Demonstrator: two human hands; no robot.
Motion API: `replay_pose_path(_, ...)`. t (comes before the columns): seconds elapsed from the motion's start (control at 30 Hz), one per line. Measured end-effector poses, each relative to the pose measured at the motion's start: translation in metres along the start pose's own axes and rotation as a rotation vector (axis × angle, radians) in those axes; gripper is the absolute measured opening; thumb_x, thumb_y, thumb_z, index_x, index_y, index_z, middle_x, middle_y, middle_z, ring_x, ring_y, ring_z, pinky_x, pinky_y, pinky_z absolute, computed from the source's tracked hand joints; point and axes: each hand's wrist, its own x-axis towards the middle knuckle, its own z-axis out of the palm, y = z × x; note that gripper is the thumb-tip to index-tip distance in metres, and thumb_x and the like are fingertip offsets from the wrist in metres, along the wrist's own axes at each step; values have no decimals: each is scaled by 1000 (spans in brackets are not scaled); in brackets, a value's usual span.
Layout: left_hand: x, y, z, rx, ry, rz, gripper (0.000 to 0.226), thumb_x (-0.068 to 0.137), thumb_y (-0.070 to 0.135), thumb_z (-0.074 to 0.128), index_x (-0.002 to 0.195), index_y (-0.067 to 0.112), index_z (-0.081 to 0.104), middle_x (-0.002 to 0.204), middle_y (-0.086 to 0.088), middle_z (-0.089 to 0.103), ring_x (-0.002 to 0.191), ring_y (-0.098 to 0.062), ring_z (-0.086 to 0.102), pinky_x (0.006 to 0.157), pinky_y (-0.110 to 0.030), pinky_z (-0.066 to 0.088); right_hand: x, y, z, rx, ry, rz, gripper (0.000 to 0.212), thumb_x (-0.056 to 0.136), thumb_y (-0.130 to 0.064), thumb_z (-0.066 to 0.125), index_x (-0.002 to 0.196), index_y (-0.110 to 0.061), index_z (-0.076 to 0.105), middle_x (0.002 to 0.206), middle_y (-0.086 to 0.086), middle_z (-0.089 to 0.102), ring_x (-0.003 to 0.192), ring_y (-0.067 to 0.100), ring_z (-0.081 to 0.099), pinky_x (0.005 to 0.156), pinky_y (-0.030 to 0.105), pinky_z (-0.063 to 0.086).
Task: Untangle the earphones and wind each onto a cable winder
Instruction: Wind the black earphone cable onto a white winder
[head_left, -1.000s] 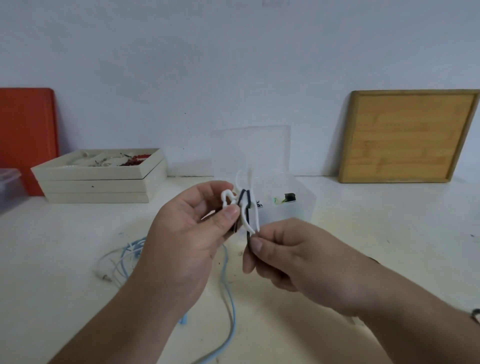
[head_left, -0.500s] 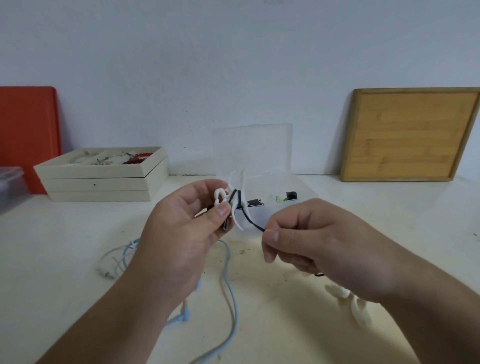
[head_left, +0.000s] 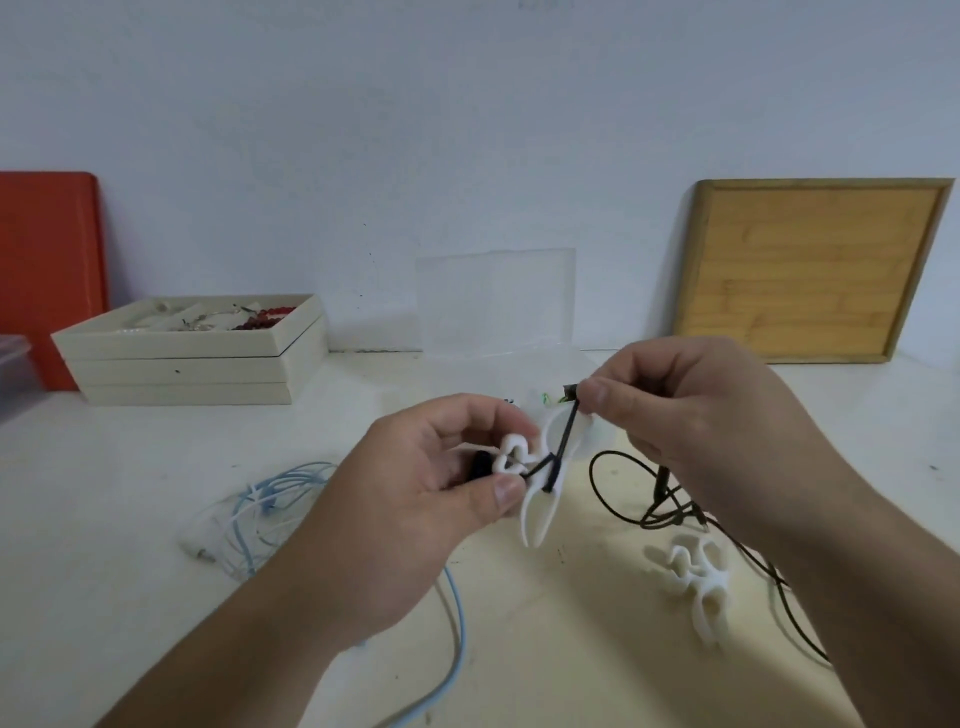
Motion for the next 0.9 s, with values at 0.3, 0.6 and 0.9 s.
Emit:
replay_pose_path(0.3, 5, 2, 0, -479, 154, 9, 25, 72, -4, 62, 96, 5, 66, 86, -15, 69, 76, -24, 69, 68, -29, 58, -8, 4, 25, 64, -399, 130, 30, 102, -24, 52, 82, -14, 72, 50, -6, 48, 43, 9, 37, 44, 17, 30)
replay_pose_path(0.6, 11, -6, -4, -349, 440, 4, 20, 84, -8, 61, 97, 6, 64, 89, -12, 67, 83, -27, 62, 77, -34, 59, -13, -1, 30, 25, -557, 78, 26, 99, -30, 58, 84, -16, 73, 50, -10, 48, 47, 13, 40, 50, 24, 35)
replay_pose_path(0.9, 0, -8, 1, 408, 296, 110, 40, 82, -5, 73, 94, 34, 70, 92, 7, 73, 86, -11, 70, 76, -24, 55, -12, -7, 16, -64, -337, -114, 23, 89, -24, 69, 74, -6, 68, 51, -5, 44, 47, 7, 35, 47, 20, 31)
